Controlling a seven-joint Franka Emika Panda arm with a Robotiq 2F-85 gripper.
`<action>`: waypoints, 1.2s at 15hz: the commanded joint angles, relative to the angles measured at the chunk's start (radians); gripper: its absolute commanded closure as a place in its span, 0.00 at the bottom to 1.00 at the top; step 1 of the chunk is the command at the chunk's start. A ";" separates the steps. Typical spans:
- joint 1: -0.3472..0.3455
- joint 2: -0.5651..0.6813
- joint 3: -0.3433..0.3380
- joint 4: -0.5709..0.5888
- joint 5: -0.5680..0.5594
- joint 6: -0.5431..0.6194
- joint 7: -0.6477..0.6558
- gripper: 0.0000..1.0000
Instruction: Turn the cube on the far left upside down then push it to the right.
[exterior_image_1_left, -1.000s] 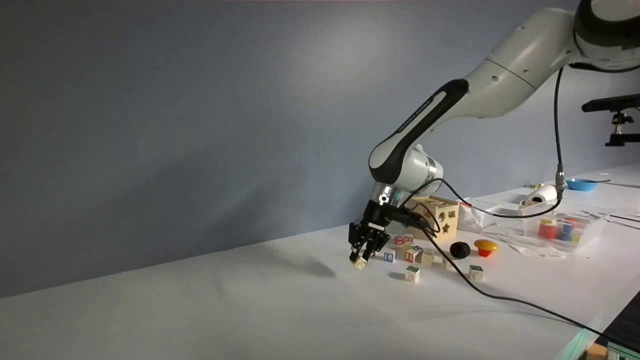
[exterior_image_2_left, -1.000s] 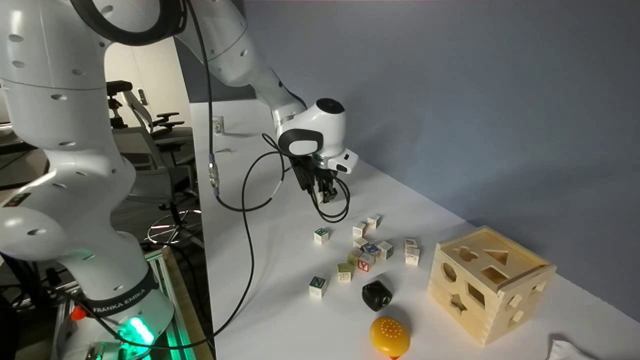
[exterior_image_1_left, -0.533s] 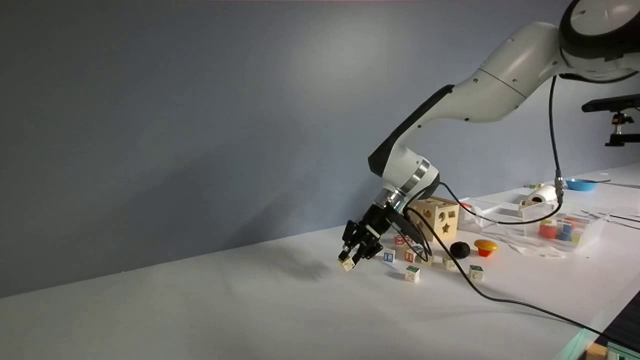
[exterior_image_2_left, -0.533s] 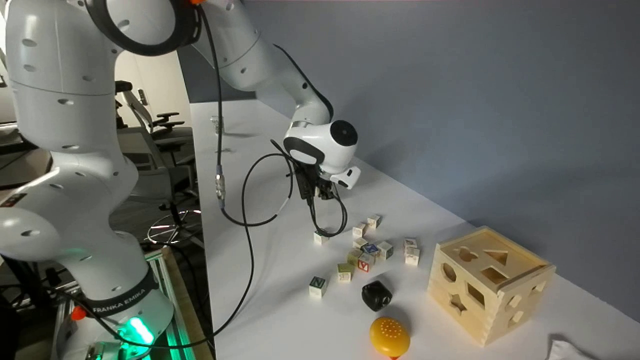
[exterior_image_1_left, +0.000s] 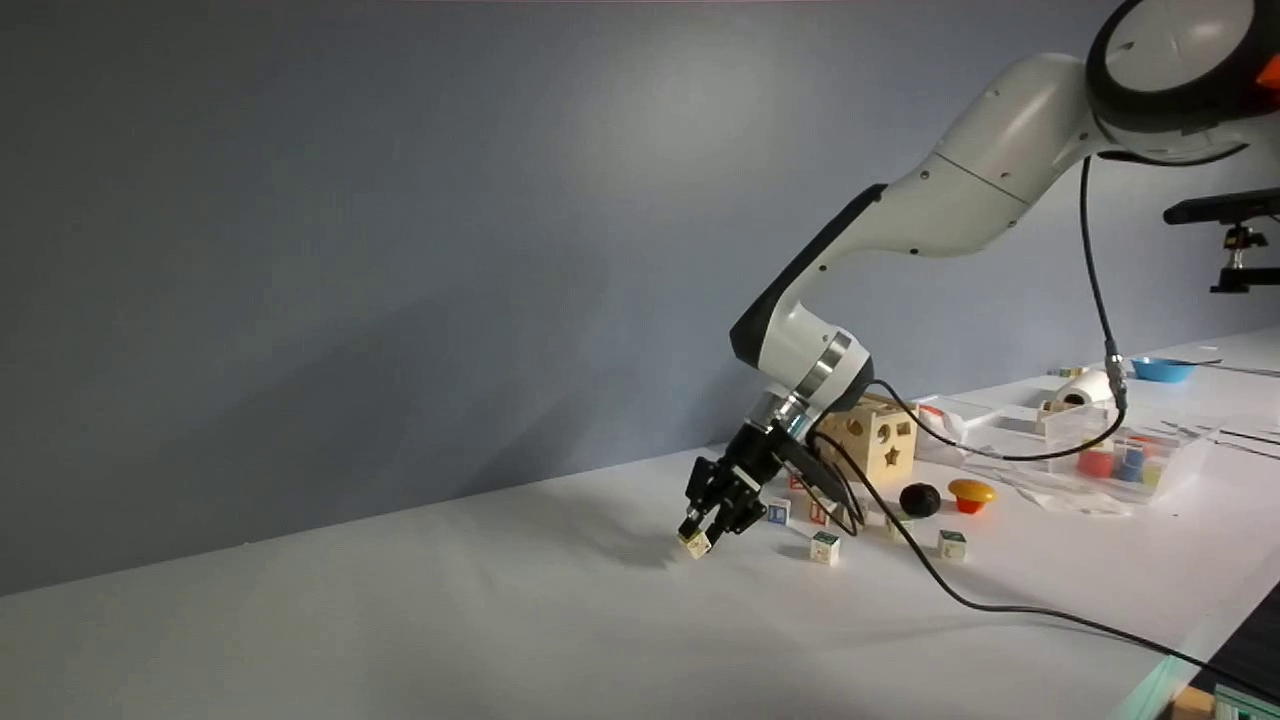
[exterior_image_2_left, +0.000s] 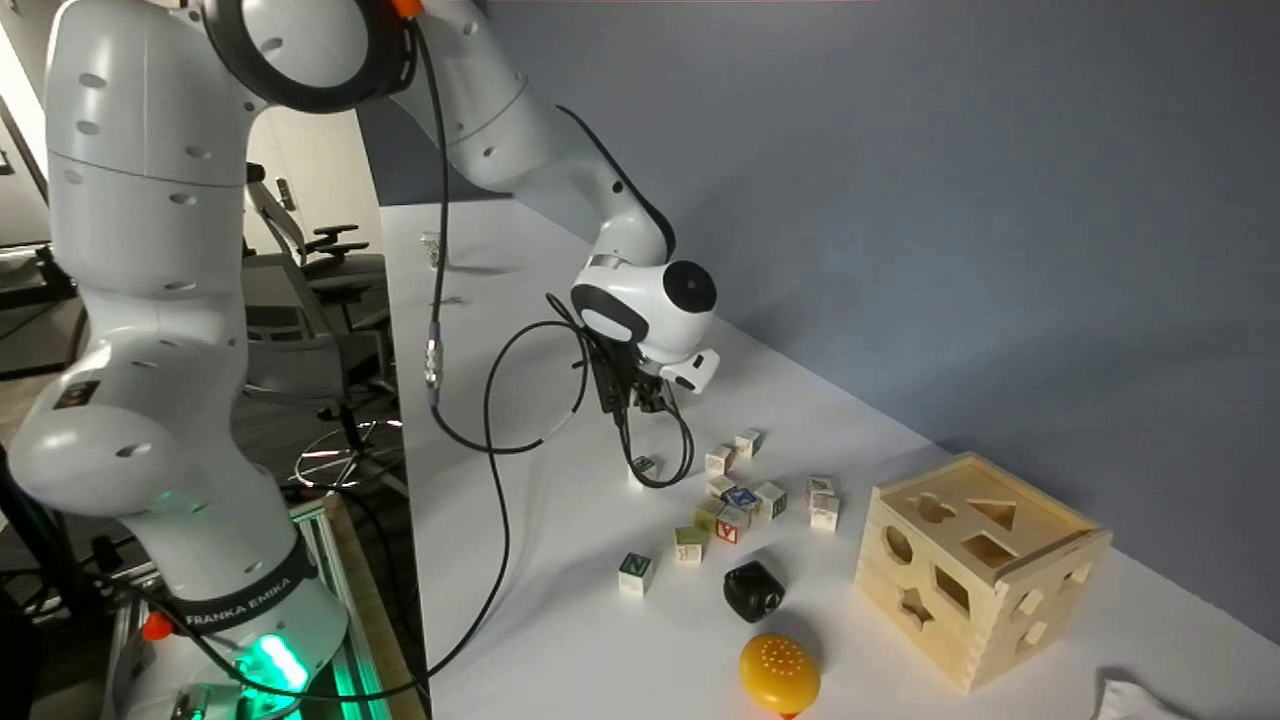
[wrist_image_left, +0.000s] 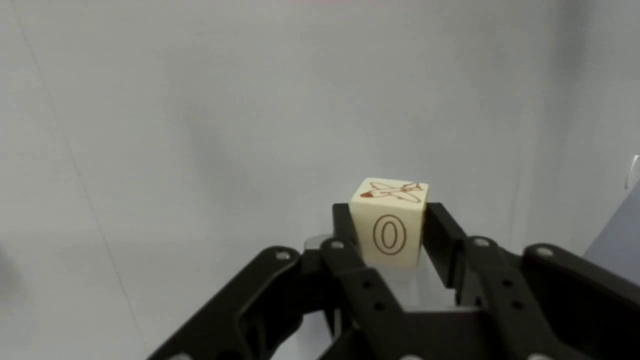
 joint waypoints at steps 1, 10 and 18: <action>0.088 0.002 -0.058 -0.003 0.019 0.073 -0.027 0.85; 0.146 0.021 -0.065 -0.020 -0.025 0.233 -0.026 0.85; 0.160 0.023 -0.078 -0.036 -0.079 0.279 -0.012 0.21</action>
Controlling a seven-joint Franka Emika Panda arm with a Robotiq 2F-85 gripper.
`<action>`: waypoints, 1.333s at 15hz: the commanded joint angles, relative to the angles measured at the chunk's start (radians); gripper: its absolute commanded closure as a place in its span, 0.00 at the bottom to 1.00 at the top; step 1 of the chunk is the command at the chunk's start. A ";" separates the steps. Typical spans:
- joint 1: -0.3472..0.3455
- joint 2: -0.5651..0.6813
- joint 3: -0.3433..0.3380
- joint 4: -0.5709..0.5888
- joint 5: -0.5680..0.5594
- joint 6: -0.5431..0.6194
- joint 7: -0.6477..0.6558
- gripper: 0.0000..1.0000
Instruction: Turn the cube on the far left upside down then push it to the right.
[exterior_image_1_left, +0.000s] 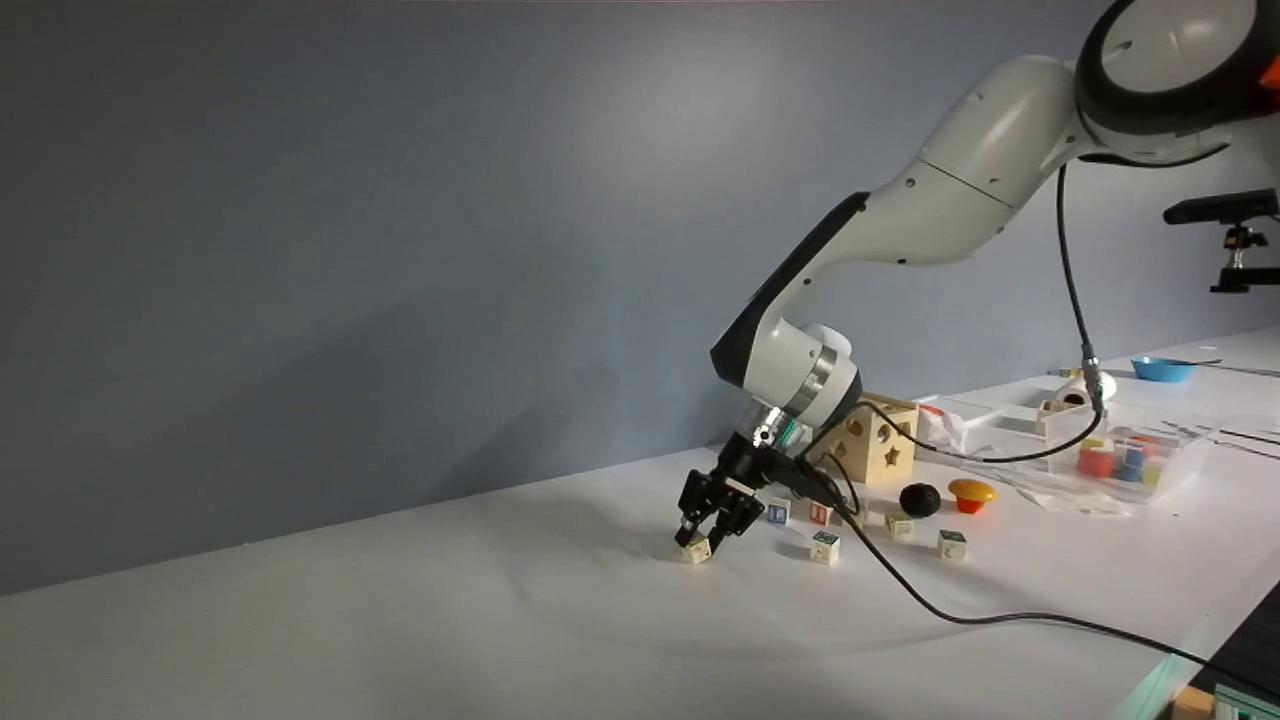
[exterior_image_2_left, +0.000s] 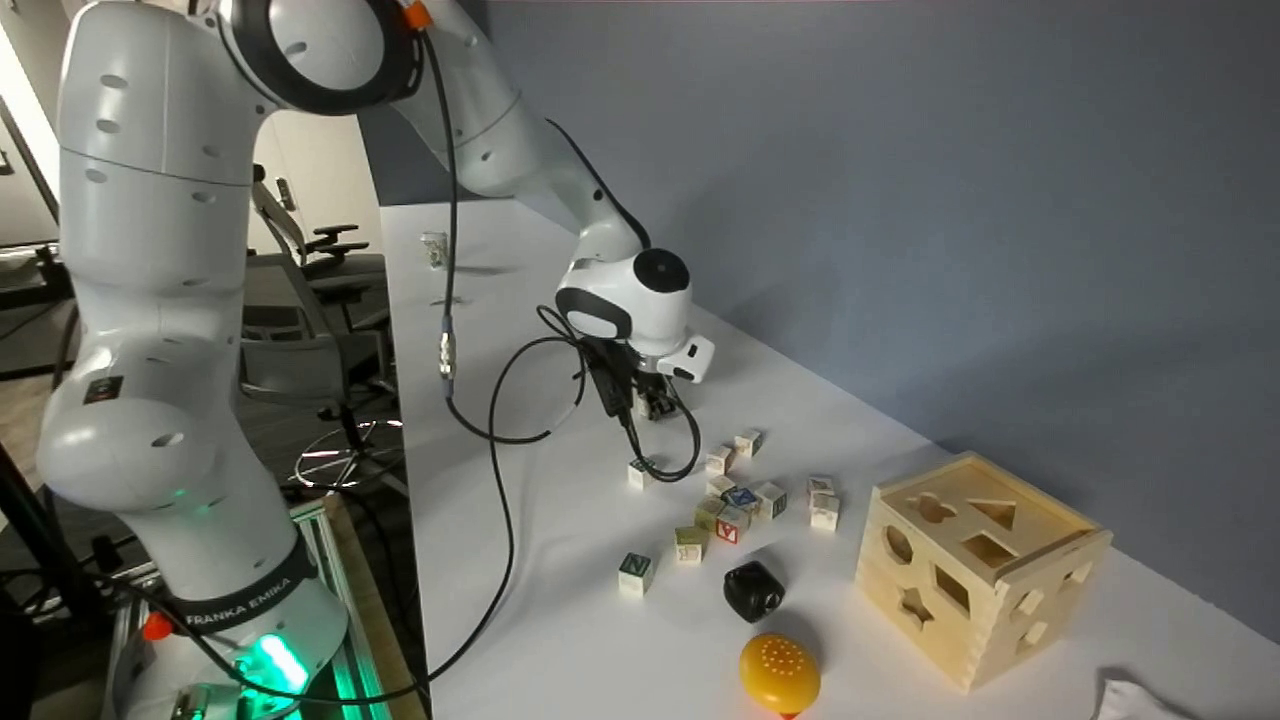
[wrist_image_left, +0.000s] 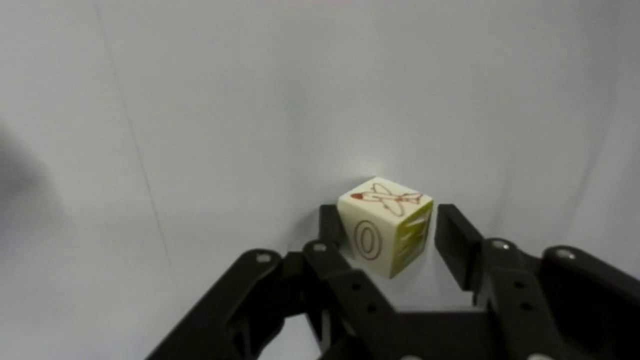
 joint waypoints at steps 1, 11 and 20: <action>0.020 0.003 -0.017 -0.024 -0.062 0.047 0.011 0.13; 0.297 -0.154 -0.311 -0.207 -0.661 0.186 0.470 0.00; 0.236 -0.283 -0.155 -0.254 -0.894 0.318 0.616 0.31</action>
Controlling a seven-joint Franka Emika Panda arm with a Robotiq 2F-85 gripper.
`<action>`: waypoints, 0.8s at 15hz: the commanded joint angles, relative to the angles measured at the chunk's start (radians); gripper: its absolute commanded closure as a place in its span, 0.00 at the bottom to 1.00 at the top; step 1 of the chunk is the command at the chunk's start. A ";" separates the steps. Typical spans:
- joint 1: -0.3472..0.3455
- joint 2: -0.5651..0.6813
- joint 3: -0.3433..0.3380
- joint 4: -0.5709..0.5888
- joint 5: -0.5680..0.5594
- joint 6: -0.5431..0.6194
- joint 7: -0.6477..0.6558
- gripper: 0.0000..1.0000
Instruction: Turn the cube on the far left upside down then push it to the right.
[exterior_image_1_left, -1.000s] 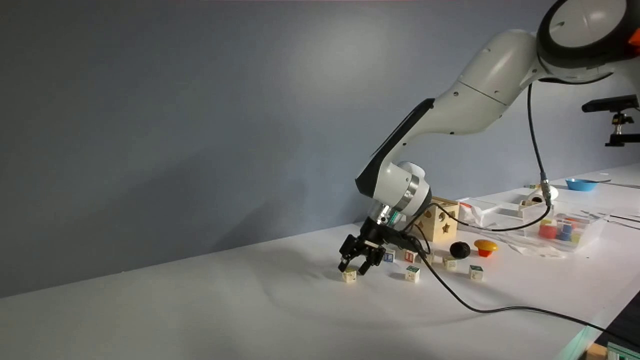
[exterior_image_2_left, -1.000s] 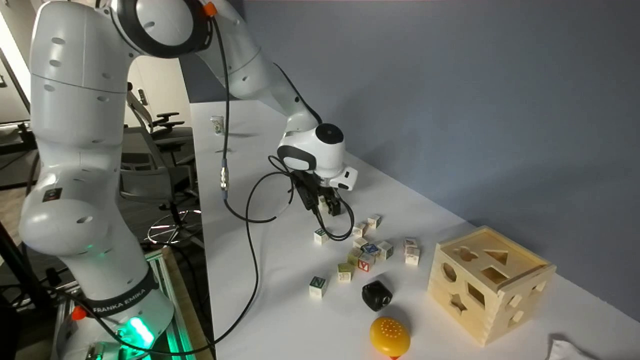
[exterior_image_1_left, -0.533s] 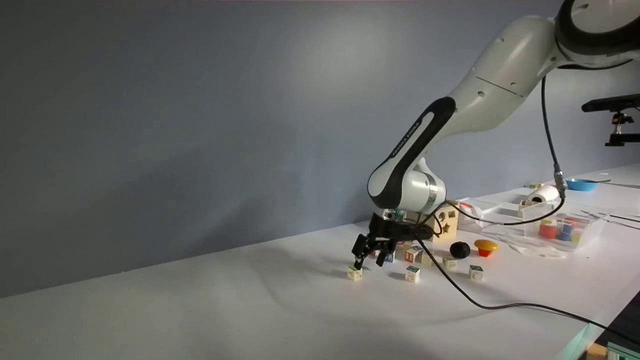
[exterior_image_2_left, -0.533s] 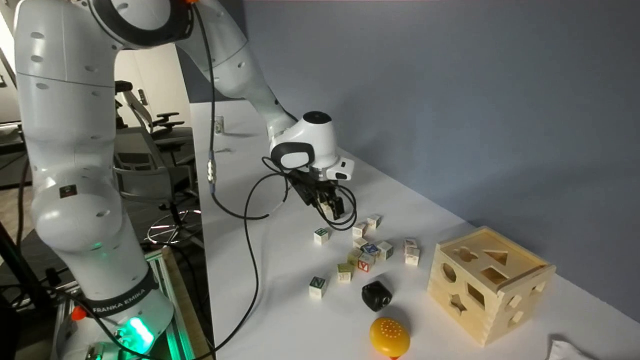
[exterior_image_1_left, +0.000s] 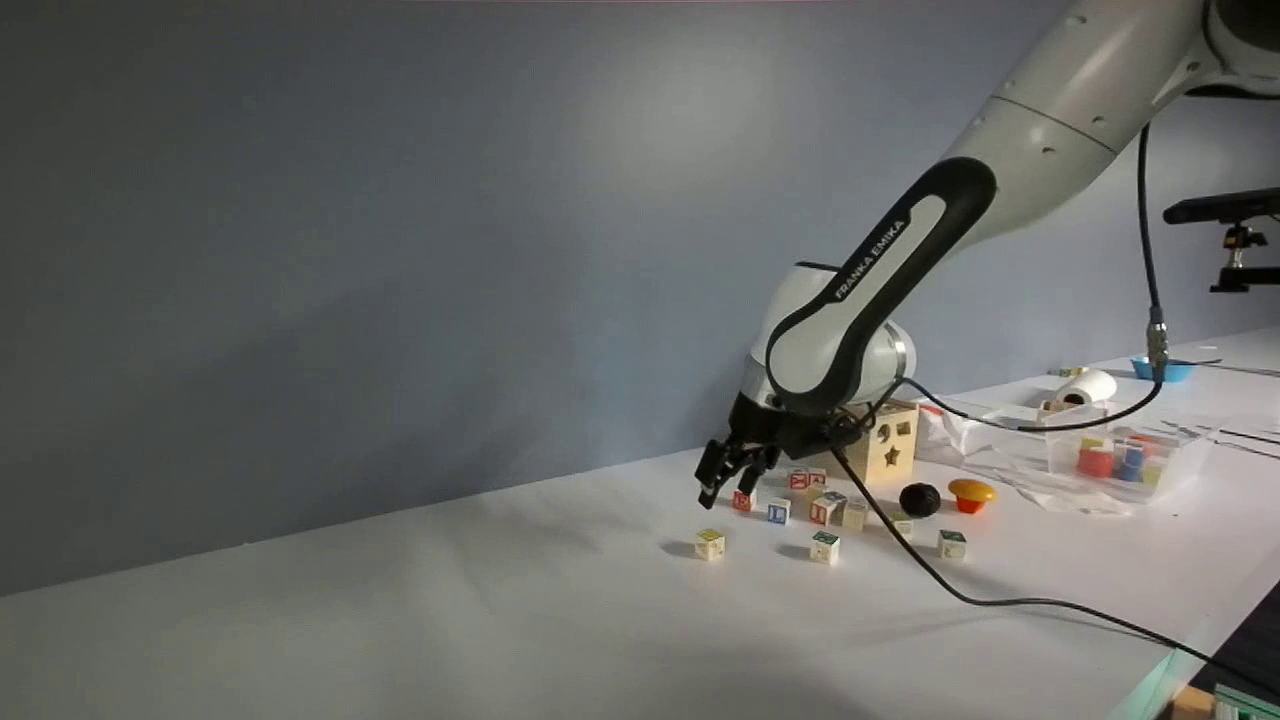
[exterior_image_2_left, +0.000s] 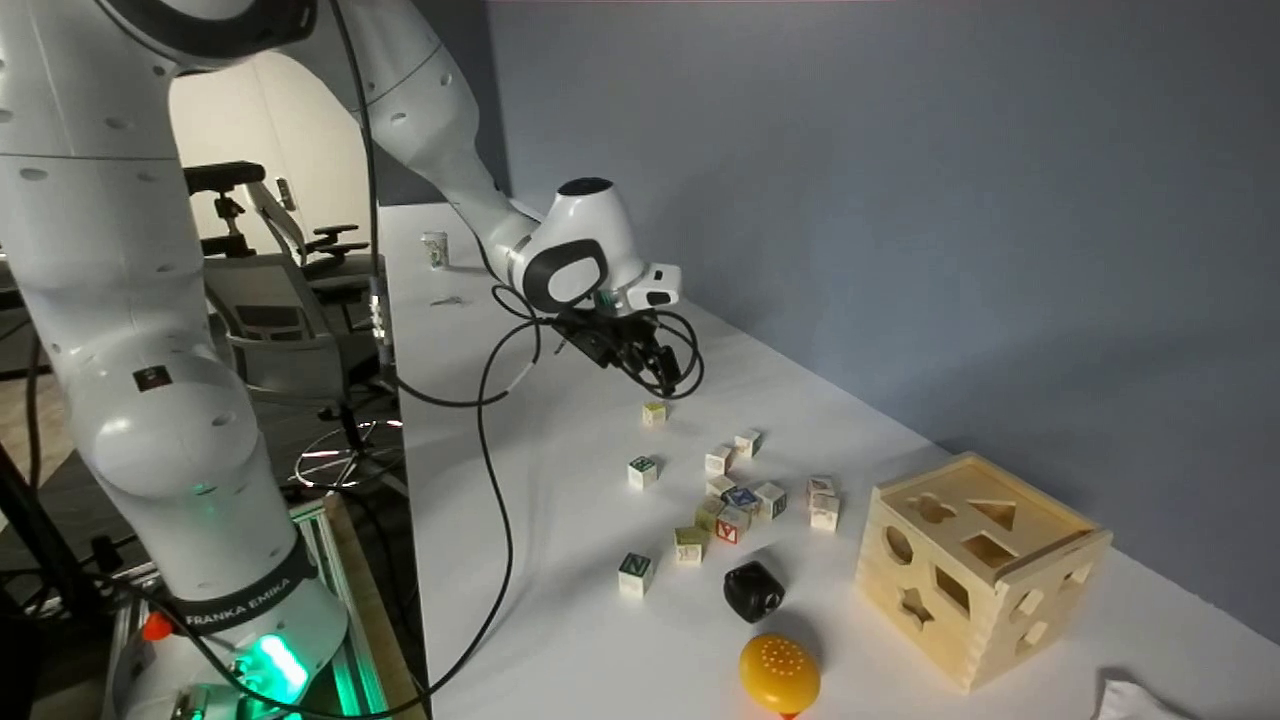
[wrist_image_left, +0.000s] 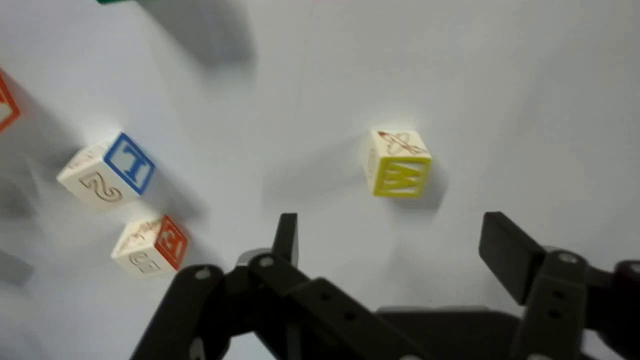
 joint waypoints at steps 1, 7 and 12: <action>0.004 -0.043 0.078 -0.036 0.043 0.107 -0.031 0.38; 0.040 0.061 0.065 -0.014 -0.077 0.338 0.041 0.81; 0.192 0.161 -0.107 0.010 -0.029 0.409 0.001 1.00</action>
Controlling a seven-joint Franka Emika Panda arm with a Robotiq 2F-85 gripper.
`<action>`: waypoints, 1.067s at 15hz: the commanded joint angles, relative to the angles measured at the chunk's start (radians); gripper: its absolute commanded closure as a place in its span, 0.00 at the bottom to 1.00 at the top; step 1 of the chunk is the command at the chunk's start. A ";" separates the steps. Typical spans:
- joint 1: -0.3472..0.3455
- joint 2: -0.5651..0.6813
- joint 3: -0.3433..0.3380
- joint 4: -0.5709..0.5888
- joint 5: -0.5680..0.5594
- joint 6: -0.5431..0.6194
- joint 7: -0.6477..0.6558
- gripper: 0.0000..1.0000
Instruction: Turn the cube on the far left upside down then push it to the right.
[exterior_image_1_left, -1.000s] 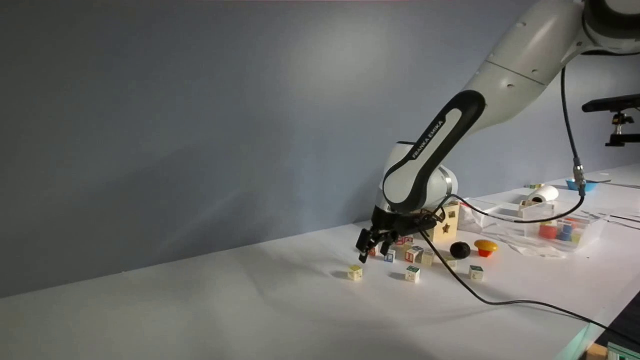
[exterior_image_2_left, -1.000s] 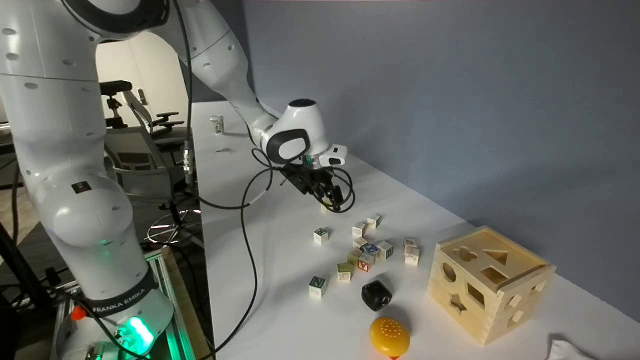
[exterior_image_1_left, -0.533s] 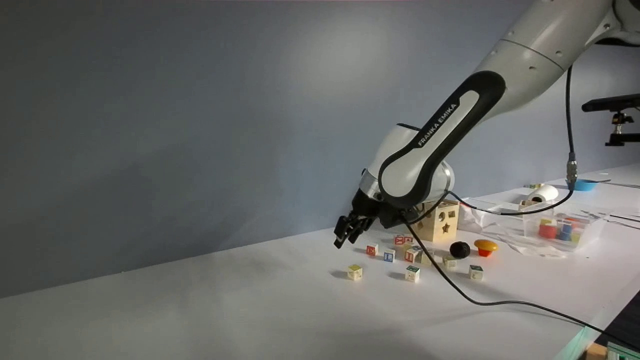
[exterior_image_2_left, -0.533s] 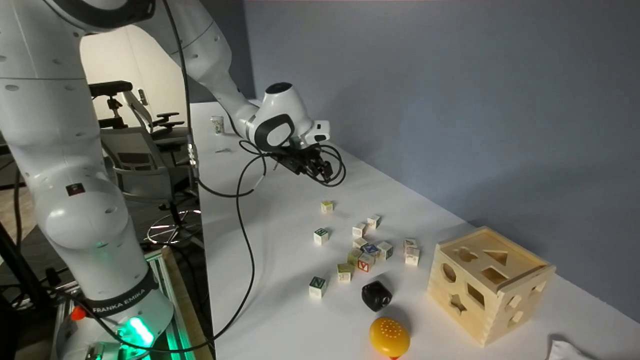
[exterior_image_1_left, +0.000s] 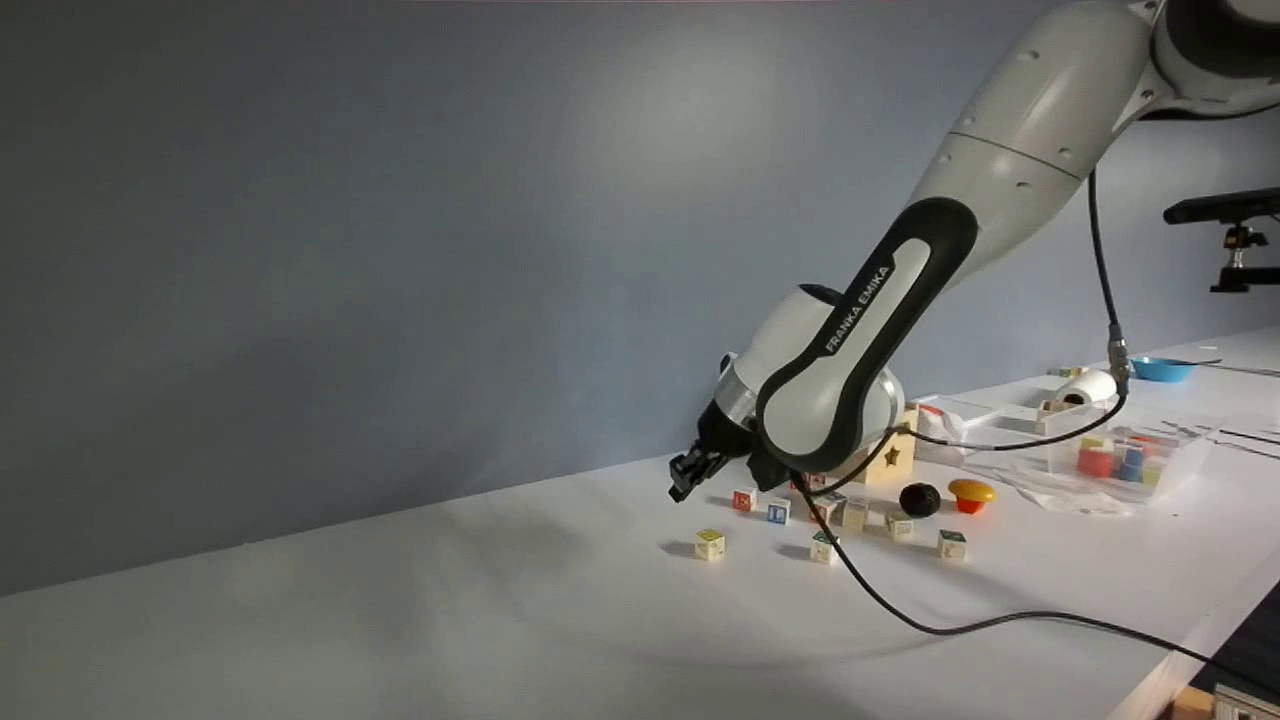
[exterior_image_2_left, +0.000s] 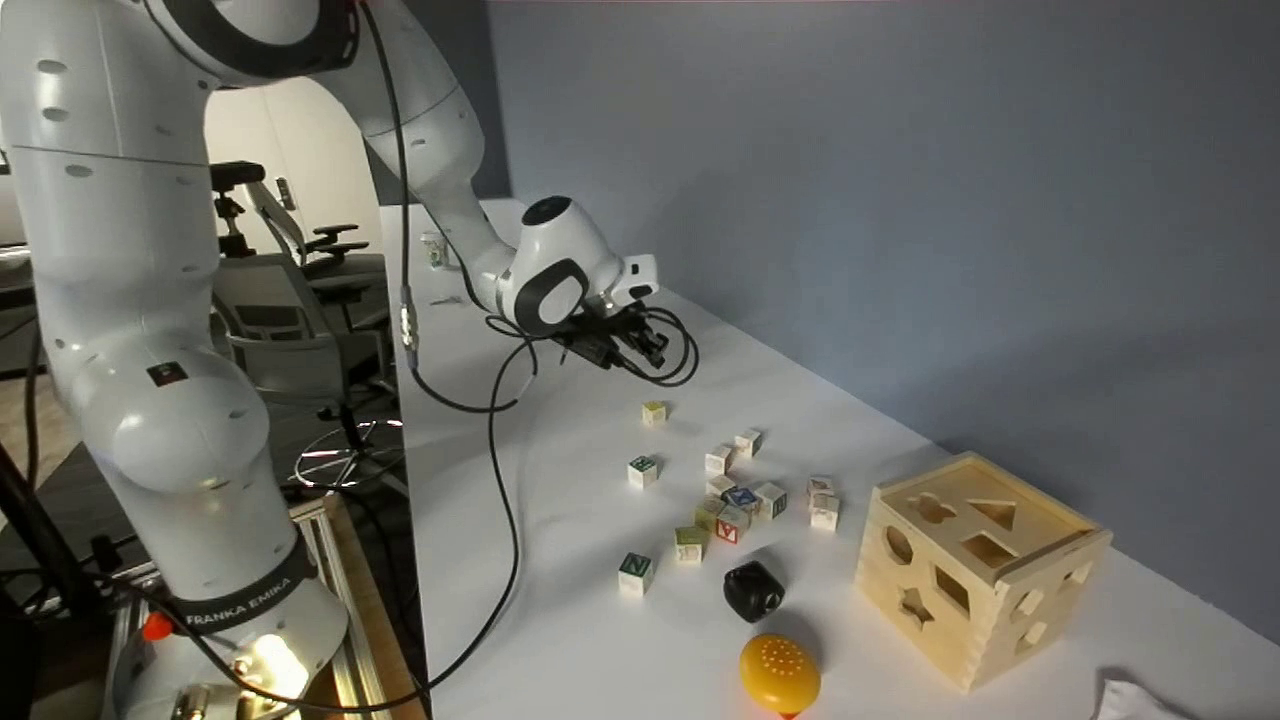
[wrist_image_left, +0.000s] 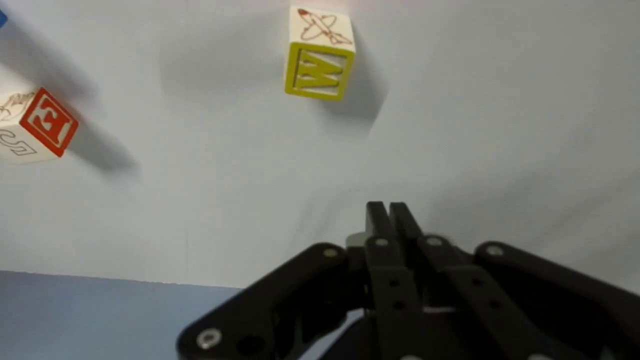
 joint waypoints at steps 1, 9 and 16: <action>0.137 0.077 -0.140 0.028 0.021 0.040 -0.012 1.00; 0.304 0.141 -0.274 0.045 0.021 0.026 0.011 1.00; 0.499 0.199 -0.475 0.044 0.029 0.000 -0.001 1.00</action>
